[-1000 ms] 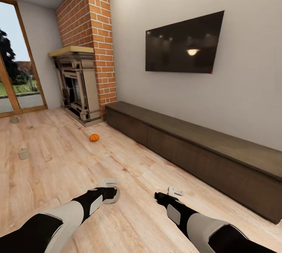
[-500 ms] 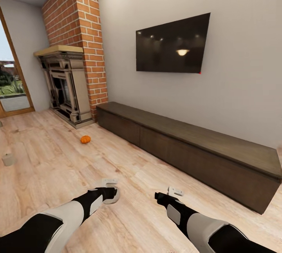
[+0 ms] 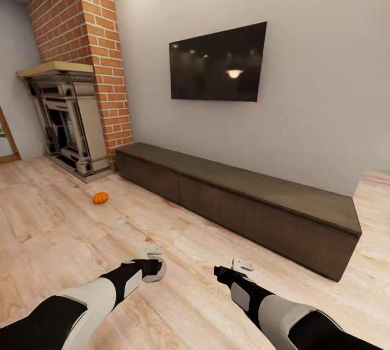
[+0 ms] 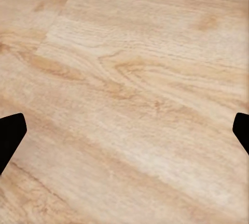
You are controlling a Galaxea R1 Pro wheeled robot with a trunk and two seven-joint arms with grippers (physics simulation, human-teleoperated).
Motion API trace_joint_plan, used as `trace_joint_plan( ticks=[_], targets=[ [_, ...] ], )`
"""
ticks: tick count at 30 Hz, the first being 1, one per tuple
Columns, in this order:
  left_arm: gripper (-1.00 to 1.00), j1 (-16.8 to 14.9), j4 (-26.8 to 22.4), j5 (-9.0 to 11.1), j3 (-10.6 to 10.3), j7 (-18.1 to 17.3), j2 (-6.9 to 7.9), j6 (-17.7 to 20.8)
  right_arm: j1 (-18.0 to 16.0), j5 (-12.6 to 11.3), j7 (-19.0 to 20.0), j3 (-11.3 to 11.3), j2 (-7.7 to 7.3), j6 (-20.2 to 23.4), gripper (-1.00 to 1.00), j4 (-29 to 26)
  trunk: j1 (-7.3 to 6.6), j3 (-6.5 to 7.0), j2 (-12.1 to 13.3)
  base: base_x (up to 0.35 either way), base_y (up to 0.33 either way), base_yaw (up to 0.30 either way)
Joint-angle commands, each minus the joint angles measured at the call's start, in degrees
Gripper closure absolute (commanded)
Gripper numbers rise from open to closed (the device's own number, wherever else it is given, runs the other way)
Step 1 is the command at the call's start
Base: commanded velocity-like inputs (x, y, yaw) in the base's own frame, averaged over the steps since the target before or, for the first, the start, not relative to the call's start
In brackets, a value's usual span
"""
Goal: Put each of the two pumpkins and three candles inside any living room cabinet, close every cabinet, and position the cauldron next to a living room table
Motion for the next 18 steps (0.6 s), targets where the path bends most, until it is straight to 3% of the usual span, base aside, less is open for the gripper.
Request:
trace_joint_plan(
  ticks=[1,18],
  targets=[
    [1.00,0.0,0.0,0.6,-0.5,-0.1,0.00,0.2,0.0,-0.4,-0.2,0.5,0.02,-0.1,-1.00,0.0,-0.01,-0.09,0.0,0.000,0.000,-0.019],
    [1.00,0.0,0.0,0.6,-0.5,-0.1,0.00,0.3,0.0,-0.4,-0.3,0.5,0.02,-0.1,-1.00,0.0,-0.01,-1.54,0.0,0.000,0.000,-0.002]
  ],
)
